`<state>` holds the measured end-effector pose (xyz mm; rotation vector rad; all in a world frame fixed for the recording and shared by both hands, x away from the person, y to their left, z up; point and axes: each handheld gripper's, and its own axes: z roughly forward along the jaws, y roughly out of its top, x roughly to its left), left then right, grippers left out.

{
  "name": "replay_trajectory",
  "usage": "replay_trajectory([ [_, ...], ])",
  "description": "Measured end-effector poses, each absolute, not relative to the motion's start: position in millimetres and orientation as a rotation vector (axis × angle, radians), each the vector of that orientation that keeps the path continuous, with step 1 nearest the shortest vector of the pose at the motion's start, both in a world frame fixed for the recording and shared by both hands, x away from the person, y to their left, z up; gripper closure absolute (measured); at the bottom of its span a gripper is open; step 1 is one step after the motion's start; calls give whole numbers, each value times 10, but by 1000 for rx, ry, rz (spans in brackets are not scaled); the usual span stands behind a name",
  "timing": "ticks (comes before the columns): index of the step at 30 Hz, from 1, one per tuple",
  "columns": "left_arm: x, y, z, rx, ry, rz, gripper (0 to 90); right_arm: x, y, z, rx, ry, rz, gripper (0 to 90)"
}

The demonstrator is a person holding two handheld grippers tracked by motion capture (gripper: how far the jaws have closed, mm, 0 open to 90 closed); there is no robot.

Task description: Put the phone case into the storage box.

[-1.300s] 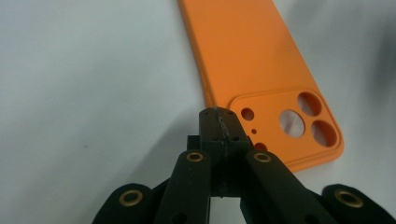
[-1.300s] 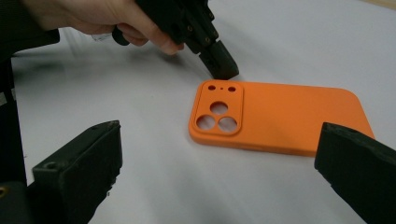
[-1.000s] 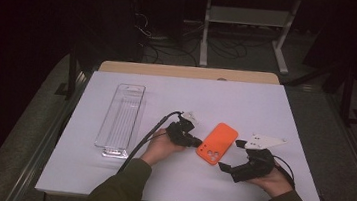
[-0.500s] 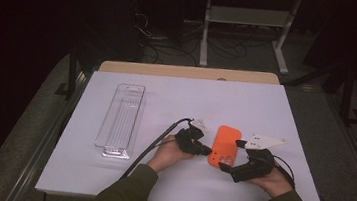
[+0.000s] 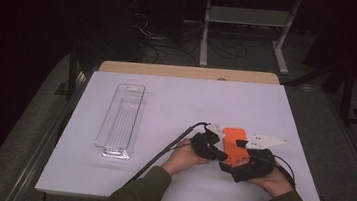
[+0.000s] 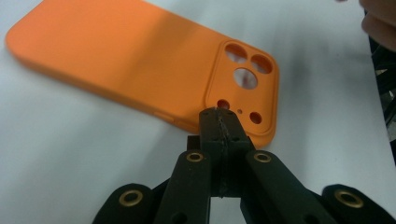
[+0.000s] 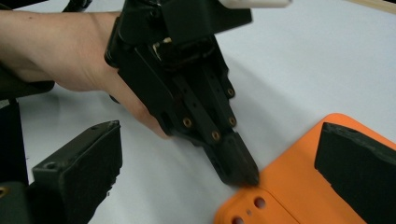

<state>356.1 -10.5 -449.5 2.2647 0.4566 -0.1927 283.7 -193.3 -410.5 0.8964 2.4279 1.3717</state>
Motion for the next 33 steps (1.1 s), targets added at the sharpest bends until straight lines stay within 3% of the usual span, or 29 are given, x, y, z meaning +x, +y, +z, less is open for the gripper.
replay_trajectory([
  [9, 3576, -290, -4530, 2230, 452, -228, 900, 2836, -1941, -4098, 893, 2423, 1378, 2],
  [16, 3608, -53, -4408, 2235, 437, -163, 900, 2830, -1955, -4092, 912, 2423, 1381, 2],
  [23, 3586, 354, -4268, 2199, 454, -102, 731, 2832, -1941, -4099, 903, 2428, 1367, 2],
  [33, 3466, 776, -4118, 2168, 492, -6, 409, 2840, -1934, -4110, 898, 2423, 1365, 2],
])
